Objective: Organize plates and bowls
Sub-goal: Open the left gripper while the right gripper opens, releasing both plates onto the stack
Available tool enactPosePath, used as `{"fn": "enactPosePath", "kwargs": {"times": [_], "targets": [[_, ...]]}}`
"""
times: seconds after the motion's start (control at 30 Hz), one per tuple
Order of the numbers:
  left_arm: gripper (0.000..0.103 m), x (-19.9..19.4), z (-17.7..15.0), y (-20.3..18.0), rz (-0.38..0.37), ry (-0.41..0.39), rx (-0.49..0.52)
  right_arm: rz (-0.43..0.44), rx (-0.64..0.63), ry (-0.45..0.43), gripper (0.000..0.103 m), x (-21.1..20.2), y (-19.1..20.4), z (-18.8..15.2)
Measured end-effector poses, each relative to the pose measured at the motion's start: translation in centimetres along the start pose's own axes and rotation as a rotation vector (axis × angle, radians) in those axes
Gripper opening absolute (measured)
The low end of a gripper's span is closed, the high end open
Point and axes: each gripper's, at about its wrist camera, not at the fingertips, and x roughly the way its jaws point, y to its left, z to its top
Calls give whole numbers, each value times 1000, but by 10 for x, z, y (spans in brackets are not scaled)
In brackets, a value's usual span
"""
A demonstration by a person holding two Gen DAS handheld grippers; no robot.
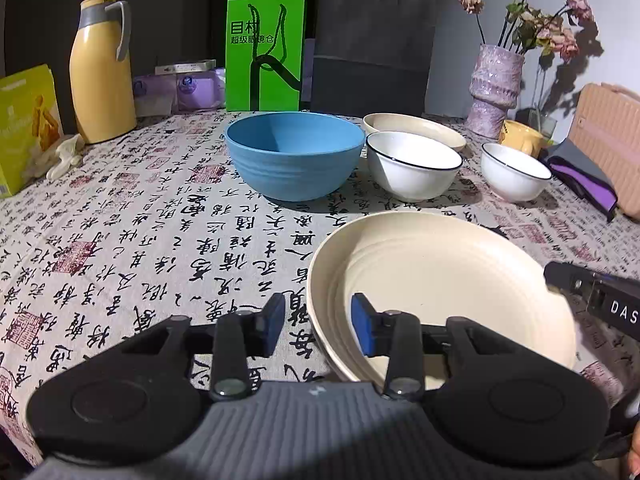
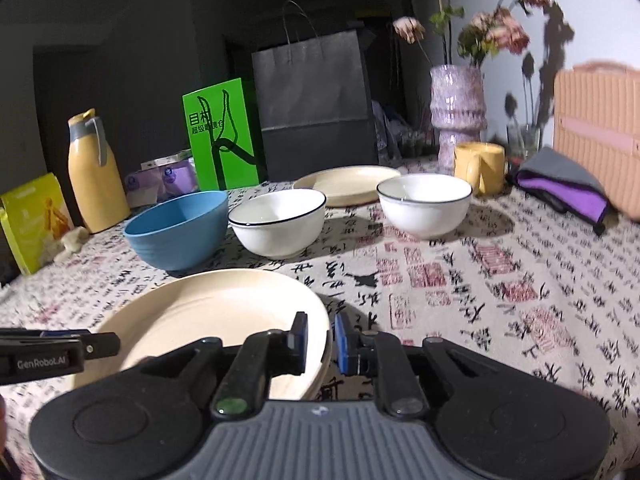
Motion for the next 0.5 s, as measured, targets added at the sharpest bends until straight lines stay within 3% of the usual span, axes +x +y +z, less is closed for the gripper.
{"fn": "enactPosePath", "kwargs": {"times": [0.13, 0.27, 0.5], "targets": [[37, 0, 2, 1, -17, 25, -12, 24, 35, 53, 16, 1, -3, 1], [20, 1, -1, -3, -20, 34, 1, 14, 27, 69, 13, 2, 0, -1], [14, 3, -1, -3, -3, 22, 8, 11, 33, 60, 6, 2, -3, -2]]}}
